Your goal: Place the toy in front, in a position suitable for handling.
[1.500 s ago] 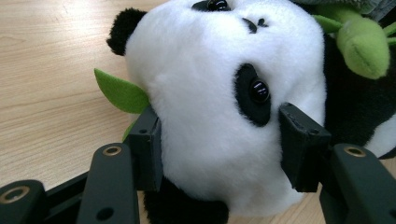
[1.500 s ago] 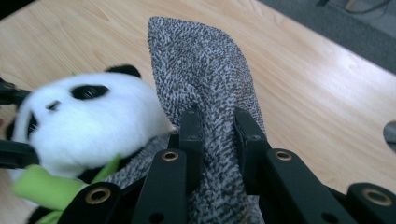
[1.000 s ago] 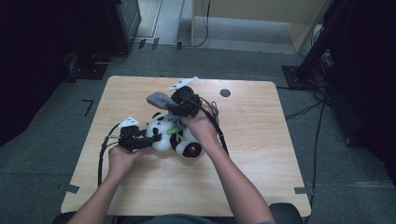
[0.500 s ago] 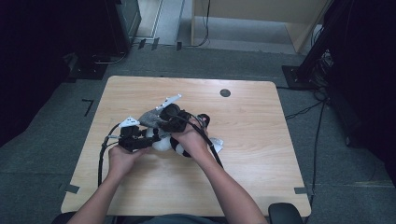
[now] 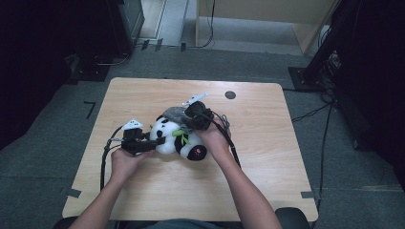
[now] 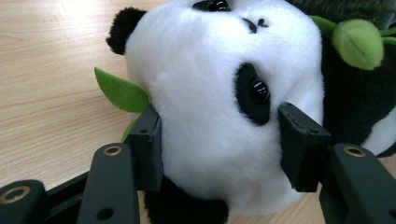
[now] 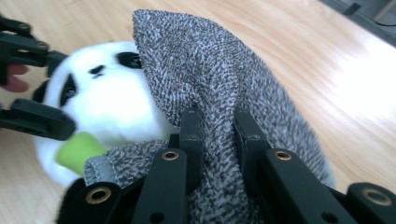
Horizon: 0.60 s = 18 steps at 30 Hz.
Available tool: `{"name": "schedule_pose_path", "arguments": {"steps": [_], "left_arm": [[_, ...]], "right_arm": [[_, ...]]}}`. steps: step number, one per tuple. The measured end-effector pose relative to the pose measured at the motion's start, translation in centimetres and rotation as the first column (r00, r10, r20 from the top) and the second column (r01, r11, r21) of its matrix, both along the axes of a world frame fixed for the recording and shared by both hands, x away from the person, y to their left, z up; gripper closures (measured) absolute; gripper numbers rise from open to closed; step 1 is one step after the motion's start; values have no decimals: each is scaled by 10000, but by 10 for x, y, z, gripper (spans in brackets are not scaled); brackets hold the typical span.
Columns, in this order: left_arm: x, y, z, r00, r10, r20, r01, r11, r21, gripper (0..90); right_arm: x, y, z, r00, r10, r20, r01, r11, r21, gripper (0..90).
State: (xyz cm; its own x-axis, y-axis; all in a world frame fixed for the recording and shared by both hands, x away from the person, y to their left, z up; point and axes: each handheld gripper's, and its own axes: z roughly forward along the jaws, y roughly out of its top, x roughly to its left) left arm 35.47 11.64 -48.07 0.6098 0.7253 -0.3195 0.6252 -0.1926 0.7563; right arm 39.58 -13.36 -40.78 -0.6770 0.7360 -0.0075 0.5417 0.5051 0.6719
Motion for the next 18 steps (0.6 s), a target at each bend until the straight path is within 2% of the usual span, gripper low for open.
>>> {"name": "schedule_pose_path", "arguments": {"steps": [4, 6, 9, 13, 15, 18], "left_arm": [[0, 0, 0, 10000, 23, -3, -23, 10000, -35, 421], [0, 0, 0, 10000, 32, -6, -32, 10000, -47, 421], [0, 0, 0, 10000, 24, 4, -24, 10000, -33, 421], [0, 0, 0, 10000, -6, 15, 6, 10000, 5, 421], [0, 1, 0, 10000, -26, 12, 26, 10000, 9, 421], [-1, 1, 0, 10000, -44, 13, 44, 10000, 45, 421]], "right_arm": [[4, -14, 5, 9989, -361, 299, 366, 9992, -171, 778], [6, -22, 7, 9983, -581, 28, 581, 9983, 98, 777], [8, -32, 9, 9965, -817, 149, 817, 9966, -33, 777], [11, -40, 11, 9943, -1063, -26, 1063, 9941, 217, 777], [11, -43, 14, 9935, -1117, 215, 1114, 9936, 178, 777], [13, -51, 18, 9907, -1343, 222, 1338, 9908, 225, 777]]}}
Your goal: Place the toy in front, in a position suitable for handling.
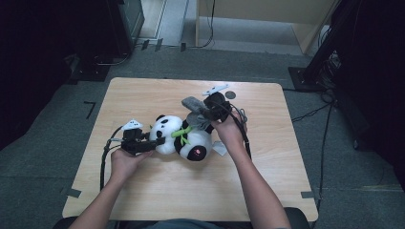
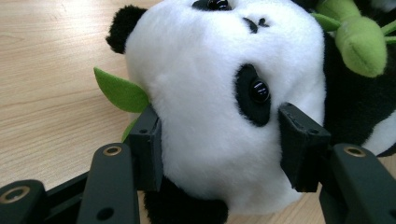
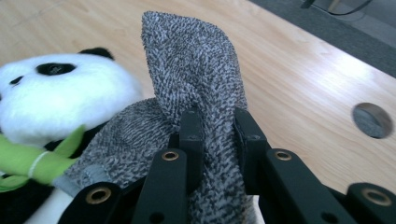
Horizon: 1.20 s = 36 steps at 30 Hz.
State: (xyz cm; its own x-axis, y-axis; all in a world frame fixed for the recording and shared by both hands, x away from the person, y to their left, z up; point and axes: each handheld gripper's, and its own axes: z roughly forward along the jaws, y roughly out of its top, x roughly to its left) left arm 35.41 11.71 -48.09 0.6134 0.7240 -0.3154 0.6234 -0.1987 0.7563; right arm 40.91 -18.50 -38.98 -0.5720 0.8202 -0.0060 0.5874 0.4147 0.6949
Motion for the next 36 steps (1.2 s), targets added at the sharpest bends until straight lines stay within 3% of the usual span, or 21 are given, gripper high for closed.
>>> {"name": "schedule_pose_path", "arguments": {"steps": [7, 10, 14, 19, 25, 27, 33, 36], "left_arm": [[0, 0, 0, 10000, 43, -20, -43, 10000, -34, 420], [0, 0, 0, 10000, 52, -22, -53, 10000, -21, 420], [0, 0, 0, 10000, 20, -16, -20, 10000, 5, 420], [1, 0, 0, 10000, 41, -45, -42, 10000, -39, 420], [1, 0, 1, 10000, 48, -57, -48, 10000, -28, 419], [1, 0, 1, 10000, 57, -80, -58, 10000, -43, 419], [1, -1, 1, 9999, 71, -71, -71, 10000, -43, 419], [1, -1, 0, 9999, 82, -86, -83, 9999, -78, 419]], "right_arm": [[1, -28, 16, 9972, -691, 284, 685, 9974, 219, 777], [-1, -39, 23, 9954, -860, 425, 832, 9945, 630, 776], [-9, -43, 35, 9940, -828, 709, 752, 9917, 1041, 776], [-24, -45, 43, 9939, -395, 1030, 288, 9942, 1032, 774], [-42, -38, 25, 9951, 285, 950, -368, 9955, 874, 773], [-44, -37, 16, 9966, 455, 686, -512, 9951, 843, 772], [-54, -22, -5, 9901, 1296, 544, -1355, 9829, 1245, 767], [-57, -15, -14, 9865, 1491, 684, -1552, 9834, 938, 767]]}}
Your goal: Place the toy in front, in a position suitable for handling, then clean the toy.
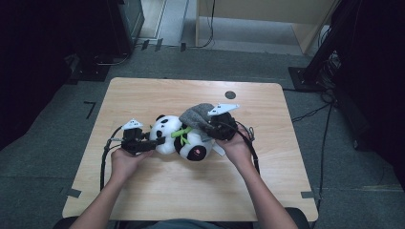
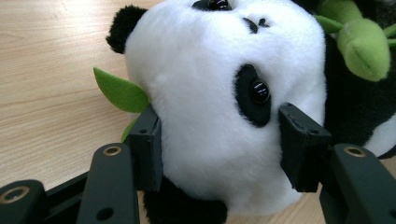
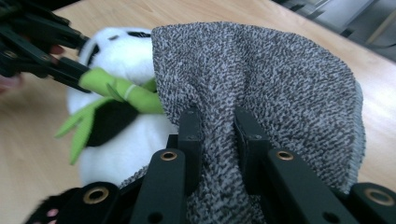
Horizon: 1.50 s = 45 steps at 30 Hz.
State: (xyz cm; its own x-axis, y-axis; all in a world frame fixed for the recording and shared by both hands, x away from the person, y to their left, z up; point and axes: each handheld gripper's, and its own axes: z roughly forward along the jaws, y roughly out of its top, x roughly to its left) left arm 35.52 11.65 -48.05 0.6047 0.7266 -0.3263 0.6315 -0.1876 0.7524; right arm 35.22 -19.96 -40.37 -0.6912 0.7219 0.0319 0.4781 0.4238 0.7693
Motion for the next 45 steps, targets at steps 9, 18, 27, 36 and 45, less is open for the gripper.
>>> {"name": "schedule_pose_path", "arguments": {"steps": [9, 18, 27, 36, 45], "left_arm": [[0, 0, -1, 10000, -1, -12, 1, 10000, -78, 420], [0, 0, -1, 10000, 6, -15, -6, 10000, -78, 420], [0, 0, -1, 10000, -24, -22, 24, 10000, -22, 420], [-2, 1, -1, 10000, -52, 63, 51, 10000, 42, 420], [-1, 0, 0, 10000, -8, 19, 7, 10000, 37, 420]], "right_arm": [[9, -30, -7, 9965, -673, -494, 712, 9940, 829, 768], [13, -37, -9, 9957, -771, -520, 816, 9924, 917, 769], [12, -66, -22, 9840, -1547, -882, 1656, 9770, 1345, 771], [19, -90, -28, 9704, -2201, -999, 2319, 9642, 1288, 771], [7, -82, 5, 9821, -1857, -326, 1884, 9604, 2053, 770]]}}
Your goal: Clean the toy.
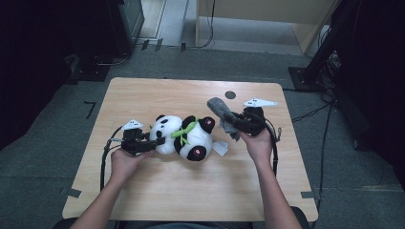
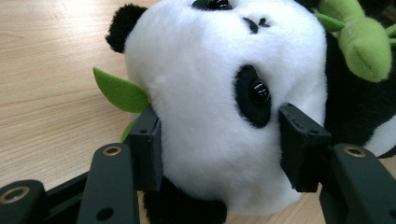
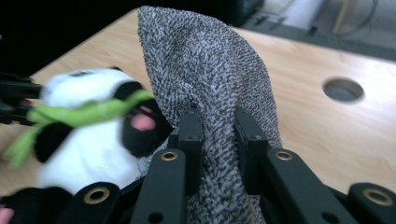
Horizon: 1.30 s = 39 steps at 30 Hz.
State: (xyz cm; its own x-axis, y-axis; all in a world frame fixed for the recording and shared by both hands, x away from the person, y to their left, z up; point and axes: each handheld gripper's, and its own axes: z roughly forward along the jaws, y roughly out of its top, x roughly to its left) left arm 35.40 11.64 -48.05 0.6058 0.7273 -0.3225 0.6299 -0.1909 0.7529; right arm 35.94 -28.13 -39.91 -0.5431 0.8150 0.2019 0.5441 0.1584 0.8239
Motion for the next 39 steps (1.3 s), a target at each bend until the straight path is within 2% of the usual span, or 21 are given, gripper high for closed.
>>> {"name": "schedule_pose_path", "arguments": {"steps": [4, 7, 10, 13, 15, 17, 20, 21, 23, 25, 28, 32, 39], "left_arm": [[0, 0, 0, 10000, 4, 8, -4, 10000, 18, 419], [0, 0, 0, 10000, -4, 28, 4, 10000, 13, 419], [0, 0, 0, 10000, -23, 46, 23, 10000, -2, 419], [0, 0, -1, 10000, -30, 67, 30, 10000, -33, 419], [0, 0, -1, 10000, -7, 66, 7, 9999, -102, 419], [1, 0, -1, 10000, -5, 89, 6, 9999, -133, 419], [1, 0, -1, 9999, -29, 104, 30, 9999, -134, 418], [1, 0, -1, 9999, -33, 104, 35, 9999, -139, 419], [1, 0, -1, 9999, -36, 110, 38, 9999, -130, 418], [2, 0, -1, 9999, -25, 114, 26, 9999, -139, 418], [2, 0, -1, 9999, -31, 102, 32, 9999, -138, 417], [2, 0, -1, 9999, -55, 97, 56, 9999, -129, 417], [1, 1, -2, 9999, -81, 135, 82, 9999, -95, 414]], "right_arm": [[-8, 20, 12, 9975, 479, 524, -474, 9988, -92, 769], [-10, 35, 14, 9944, 846, 641, -835, 9963, -196, 766], [-8, 46, 7, 9938, 1016, 449, -999, 9943, -383, 762], [-4, 53, -4, 9936, 1131, 43, -1126, 9914, -666, 762], [-3, 55, -9, 9931, 1171, 73, -1163, 9909, -676, 761], [-1, 53, -15, 9935, 1133, 56, -1128, 9918, -606, 755], [1, 47, -20, 9931, 1170, -94, -1172, 9930, -159, 746], [3, 44, -22, 9929, 1181, -149, -1179, 9929, 126, 746], [5, 40, -24, 9941, 1016, -393, -999, 9941, 426, 741], [5, 38, -25, 9952, 845, -488, -835, 9963, 215, 743], [5, 34, -28, 9967, 751, -315, -754, 9971, -86, 752], [7, 25, -32, 9973, 421, -597, -434, 9988, -209, 762], [11, 11, -41, 9936, -1, -1128, -41, 9993, -373, 765]]}}
